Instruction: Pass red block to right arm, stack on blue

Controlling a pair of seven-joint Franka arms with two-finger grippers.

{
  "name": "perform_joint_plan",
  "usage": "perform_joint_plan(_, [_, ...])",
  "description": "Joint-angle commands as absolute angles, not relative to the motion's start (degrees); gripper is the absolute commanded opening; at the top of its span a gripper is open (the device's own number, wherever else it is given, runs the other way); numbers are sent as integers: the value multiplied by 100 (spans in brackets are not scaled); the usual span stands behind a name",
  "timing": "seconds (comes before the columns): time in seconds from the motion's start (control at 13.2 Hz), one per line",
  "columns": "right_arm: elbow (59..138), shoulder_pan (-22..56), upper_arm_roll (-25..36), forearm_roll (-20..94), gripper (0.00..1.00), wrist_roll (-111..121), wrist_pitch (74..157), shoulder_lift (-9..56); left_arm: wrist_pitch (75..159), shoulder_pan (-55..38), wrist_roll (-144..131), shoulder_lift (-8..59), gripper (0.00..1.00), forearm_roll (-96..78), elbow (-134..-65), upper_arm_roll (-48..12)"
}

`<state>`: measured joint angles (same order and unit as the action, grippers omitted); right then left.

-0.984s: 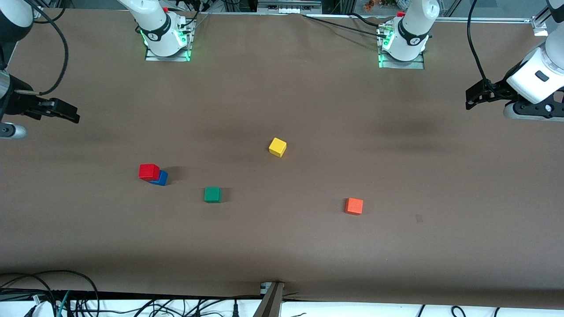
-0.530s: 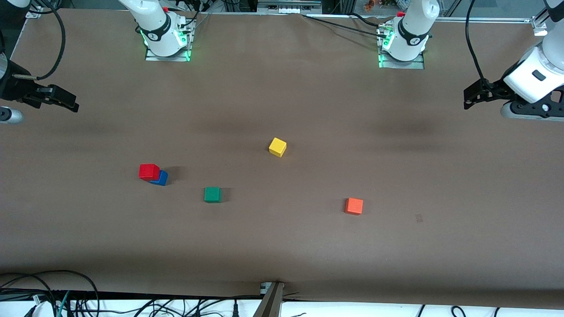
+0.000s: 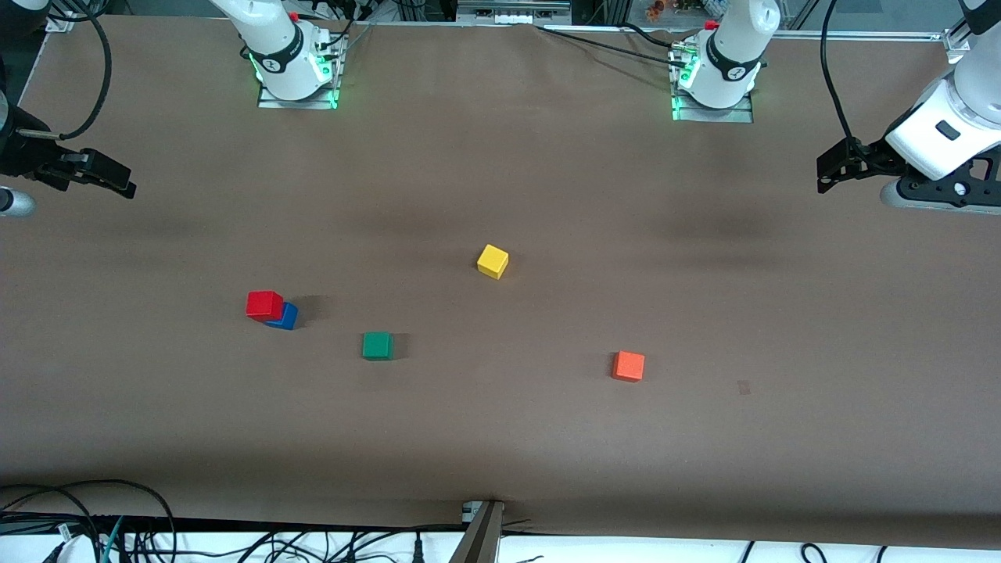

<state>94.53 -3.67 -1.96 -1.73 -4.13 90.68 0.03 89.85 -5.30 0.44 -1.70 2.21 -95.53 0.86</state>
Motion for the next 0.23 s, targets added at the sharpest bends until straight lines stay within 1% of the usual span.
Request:
perform_joint_plan(0.0, [9589,-369,-185,-79,100,-422,9123,-114,8824,-536,0,-176,100,387,-9431,70])
perform_joint_plan(0.15, [9589,-360,-185,-79,100,-422,9141,-114,8807,-536,-9,-176,100,387,-9413,62])
